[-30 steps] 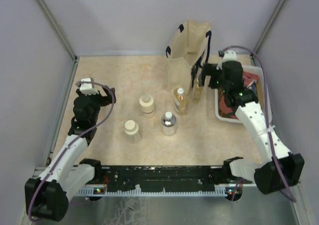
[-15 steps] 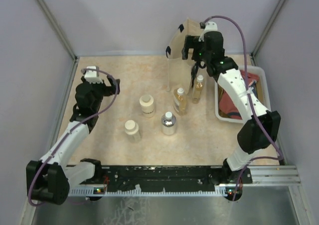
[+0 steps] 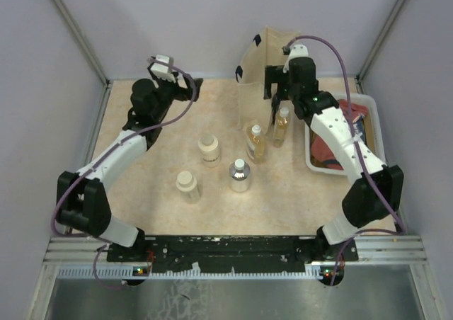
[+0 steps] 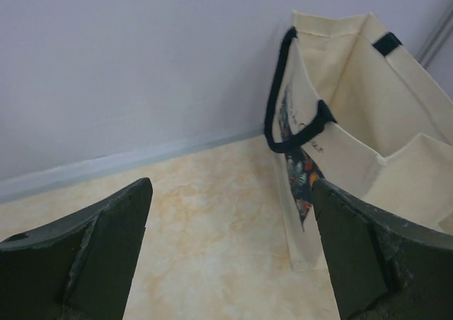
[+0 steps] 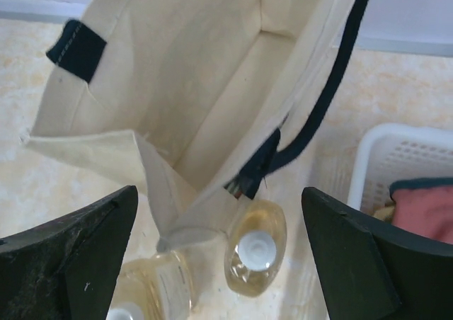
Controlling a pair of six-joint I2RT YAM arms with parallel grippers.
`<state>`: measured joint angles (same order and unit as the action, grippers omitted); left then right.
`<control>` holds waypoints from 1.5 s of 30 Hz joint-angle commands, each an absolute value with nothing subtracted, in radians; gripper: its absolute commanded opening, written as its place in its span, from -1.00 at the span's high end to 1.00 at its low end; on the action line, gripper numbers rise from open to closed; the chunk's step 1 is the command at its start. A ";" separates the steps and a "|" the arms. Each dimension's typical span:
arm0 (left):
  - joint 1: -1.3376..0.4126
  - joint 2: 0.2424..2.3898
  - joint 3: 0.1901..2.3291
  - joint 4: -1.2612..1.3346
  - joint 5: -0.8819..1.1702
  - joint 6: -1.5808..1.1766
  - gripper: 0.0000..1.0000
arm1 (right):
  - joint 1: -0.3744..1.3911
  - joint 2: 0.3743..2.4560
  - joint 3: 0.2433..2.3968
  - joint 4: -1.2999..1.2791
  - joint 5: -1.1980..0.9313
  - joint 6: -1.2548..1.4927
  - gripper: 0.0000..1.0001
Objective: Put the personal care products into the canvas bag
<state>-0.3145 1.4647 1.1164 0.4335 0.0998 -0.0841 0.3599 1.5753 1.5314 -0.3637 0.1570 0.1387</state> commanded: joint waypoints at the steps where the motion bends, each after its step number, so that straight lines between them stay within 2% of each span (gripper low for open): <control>1: -0.391 1.556 1.185 0.556 0.143 -0.036 -0.99 | 0.366 1.434 1.450 -0.353 0.209 0.123 -0.99; 13: -0.515 1.807 1.268 0.801 0.145 -0.105 -0.99 | 0.365 1.222 1.239 -0.399 0.255 0.120 -0.99; 21: -0.549 1.880 1.364 0.819 0.124 -0.107 -0.99 | 0.365 1.139 1.137 -0.420 0.257 0.130 -0.99; 33: -0.602 2.050 1.675 0.514 -0.065 -0.006 -0.99 | 0.365 1.127 1.087 -0.451 0.268 0.131 -0.99; 39: -0.614 2.073 1.730 0.402 -0.207 0.030 -0.99 | 0.365 1.114 1.085 -0.459 0.268 0.133 -0.99; 45: -0.616 2.103 1.789 0.312 -0.235 0.035 -0.95 | 0.366 1.106 1.077 -0.461 0.267 0.137 -0.99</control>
